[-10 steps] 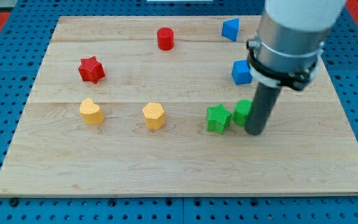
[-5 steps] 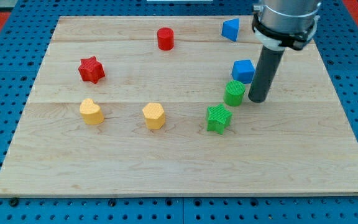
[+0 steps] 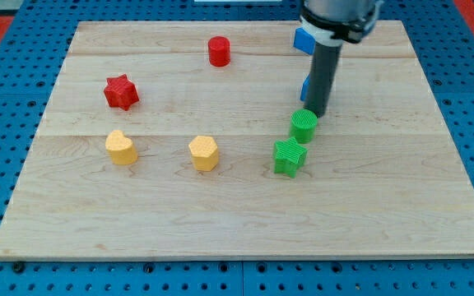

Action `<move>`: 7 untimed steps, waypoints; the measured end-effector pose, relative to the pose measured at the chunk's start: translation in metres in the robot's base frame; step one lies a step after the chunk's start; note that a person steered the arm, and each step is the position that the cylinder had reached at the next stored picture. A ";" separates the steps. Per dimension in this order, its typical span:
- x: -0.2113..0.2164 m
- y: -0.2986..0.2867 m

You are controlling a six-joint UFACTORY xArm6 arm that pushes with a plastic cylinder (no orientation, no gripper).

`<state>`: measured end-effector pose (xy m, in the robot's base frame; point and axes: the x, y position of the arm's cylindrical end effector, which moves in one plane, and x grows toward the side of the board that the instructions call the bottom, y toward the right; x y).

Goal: Place the green circle in between blue cube and green star

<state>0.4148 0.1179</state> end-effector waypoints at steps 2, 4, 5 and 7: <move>0.026 0.023; 0.043 -0.003; 0.019 -0.002; -0.011 0.048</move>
